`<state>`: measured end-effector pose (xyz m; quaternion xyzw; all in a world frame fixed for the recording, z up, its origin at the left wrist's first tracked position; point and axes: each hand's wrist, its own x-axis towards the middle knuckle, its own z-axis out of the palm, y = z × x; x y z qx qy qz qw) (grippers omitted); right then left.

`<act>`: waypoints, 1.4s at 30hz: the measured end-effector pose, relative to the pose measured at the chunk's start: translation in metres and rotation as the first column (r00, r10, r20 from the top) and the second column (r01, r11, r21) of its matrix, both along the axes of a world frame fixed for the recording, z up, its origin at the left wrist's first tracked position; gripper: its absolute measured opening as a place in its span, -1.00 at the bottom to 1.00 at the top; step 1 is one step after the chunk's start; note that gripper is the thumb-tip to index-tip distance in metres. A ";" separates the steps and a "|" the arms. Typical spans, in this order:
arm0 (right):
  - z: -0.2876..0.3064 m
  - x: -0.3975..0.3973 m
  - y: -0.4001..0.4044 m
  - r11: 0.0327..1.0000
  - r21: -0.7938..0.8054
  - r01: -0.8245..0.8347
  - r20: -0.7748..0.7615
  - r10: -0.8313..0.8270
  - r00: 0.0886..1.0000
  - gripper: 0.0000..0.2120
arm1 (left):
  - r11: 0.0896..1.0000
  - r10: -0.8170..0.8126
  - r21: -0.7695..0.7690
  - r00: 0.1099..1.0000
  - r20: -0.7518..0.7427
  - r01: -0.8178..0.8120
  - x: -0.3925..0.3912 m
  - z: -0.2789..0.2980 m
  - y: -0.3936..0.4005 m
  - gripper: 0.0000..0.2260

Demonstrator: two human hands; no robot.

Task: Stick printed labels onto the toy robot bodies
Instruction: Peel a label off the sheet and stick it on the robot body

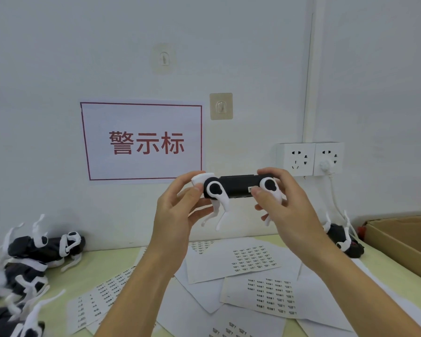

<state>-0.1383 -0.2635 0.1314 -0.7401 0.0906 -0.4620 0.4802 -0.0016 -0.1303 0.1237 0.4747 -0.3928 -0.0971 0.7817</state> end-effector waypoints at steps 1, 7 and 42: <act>0.001 0.000 0.000 1.000 -0.006 0.009 -0.002 -0.009 1.000 -0.79 | 1.000 -0.021 0.016 1.000 -0.020 0.021 0.000 0.000 0.000 -0.86; 0.001 0.000 0.002 0.989 -0.140 0.040 -0.079 -0.052 0.996 -0.72 | 0.952 -0.006 0.298 0.966 0.259 -0.074 -0.003 0.005 0.001 -0.66; 0.016 -0.020 -0.016 0.988 0.037 -0.148 -0.439 0.149 0.886 -0.85 | 0.803 -0.078 0.591 0.969 0.235 -0.079 -0.011 0.008 0.000 -0.84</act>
